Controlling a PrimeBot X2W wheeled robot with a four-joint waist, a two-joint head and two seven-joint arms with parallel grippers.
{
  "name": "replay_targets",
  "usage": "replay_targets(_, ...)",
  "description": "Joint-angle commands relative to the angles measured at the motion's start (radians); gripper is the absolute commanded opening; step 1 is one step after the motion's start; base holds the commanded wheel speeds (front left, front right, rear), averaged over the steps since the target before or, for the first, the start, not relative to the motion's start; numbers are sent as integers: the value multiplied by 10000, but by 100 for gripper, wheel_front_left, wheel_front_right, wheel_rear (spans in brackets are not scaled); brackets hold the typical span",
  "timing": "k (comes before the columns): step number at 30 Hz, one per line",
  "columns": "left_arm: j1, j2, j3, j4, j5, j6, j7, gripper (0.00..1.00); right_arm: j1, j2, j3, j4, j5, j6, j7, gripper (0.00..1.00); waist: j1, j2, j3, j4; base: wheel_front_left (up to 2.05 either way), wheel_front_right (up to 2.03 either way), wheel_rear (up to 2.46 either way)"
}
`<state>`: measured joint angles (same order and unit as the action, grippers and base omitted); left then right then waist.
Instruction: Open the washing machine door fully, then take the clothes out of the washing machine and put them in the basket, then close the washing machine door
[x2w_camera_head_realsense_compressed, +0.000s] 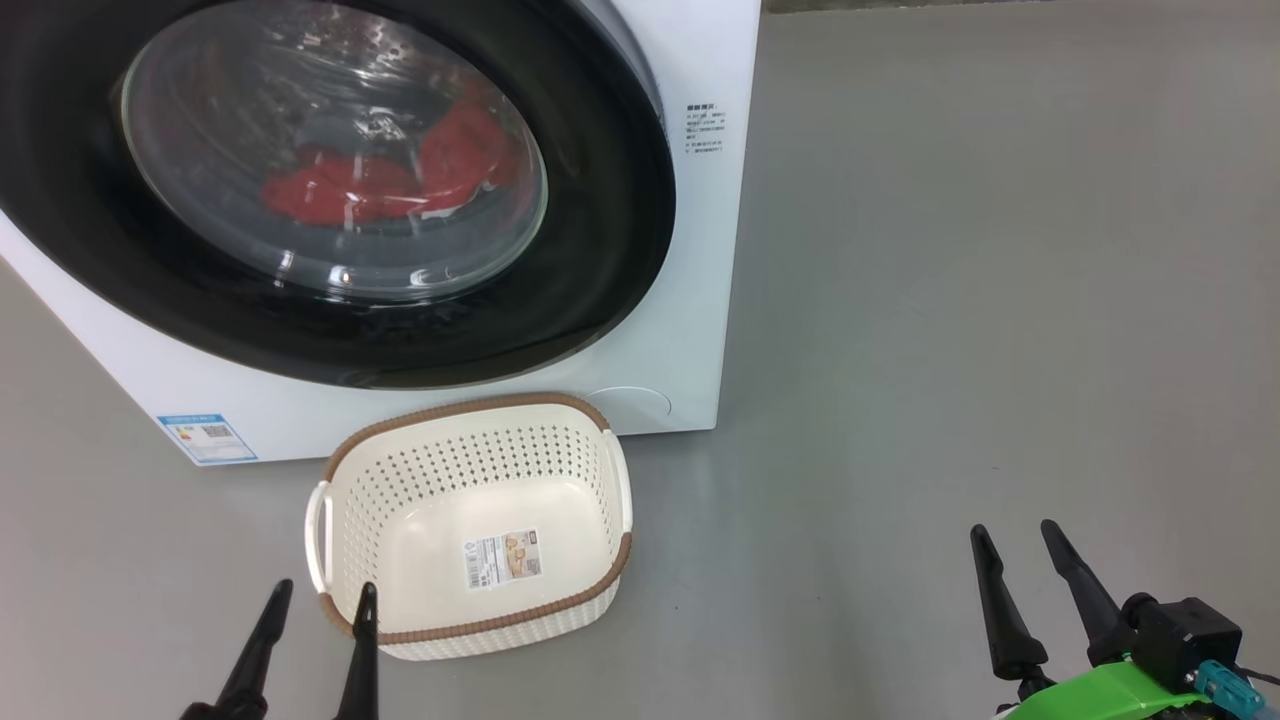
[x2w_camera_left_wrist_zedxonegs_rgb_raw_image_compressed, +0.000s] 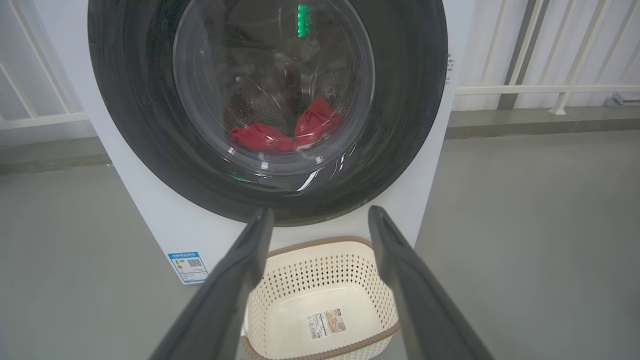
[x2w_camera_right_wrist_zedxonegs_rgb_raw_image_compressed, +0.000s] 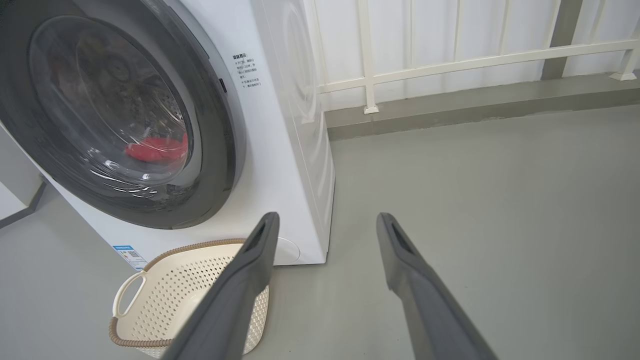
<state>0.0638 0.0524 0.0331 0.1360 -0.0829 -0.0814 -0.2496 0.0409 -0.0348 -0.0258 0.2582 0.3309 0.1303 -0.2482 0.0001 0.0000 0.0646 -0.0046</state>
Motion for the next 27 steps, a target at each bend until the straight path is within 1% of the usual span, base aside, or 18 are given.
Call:
replay_targets(1,-144,53,465,-191,-37,-137,-122,100,20,-156,120,-238,-81,4,-136,100,0,0,-7,6,0,0,0)
replay_targets(12,-149,-9,685,-43,-152,-346,-122,100,91,-155,108,-251,67,4,-136,100,0,0,-31,32,0,0,0)
replay_targets(16,-167,-16,692,-35,-161,-390,-122,100,58,-155,200,-283,315,4,-136,100,0,0,-19,64,0,0,0)
replay_targets(17,-173,-17,688,-38,-158,-399,-122,100,32,-155,237,-299,499,4,-136,31,0,0,-10,73,0,0,0)
replay_targets(18,-181,-18,683,-48,-150,-407,-122,100,-9,-155,280,-338,685,4,-136,0,0,0,1,83,0,0,0)
replay_targets(22,-225,-19,611,-75,-159,-430,-122,100,-370,-155,520,-501,1365,4,-136,0,0,0,87,118,0,0,0)
replay_targets(26,-325,-20,481,-98,-194,-446,-122,100,-1104,-155,773,-715,2266,4,-136,0,0,0,278,182,0,0,0)
replay_targets(27,-325,-20,481,-98,-194,-446,-122,100,-1104,-155,773,-715,2266,4,-136,0,0,0,278,182,0,0,0)
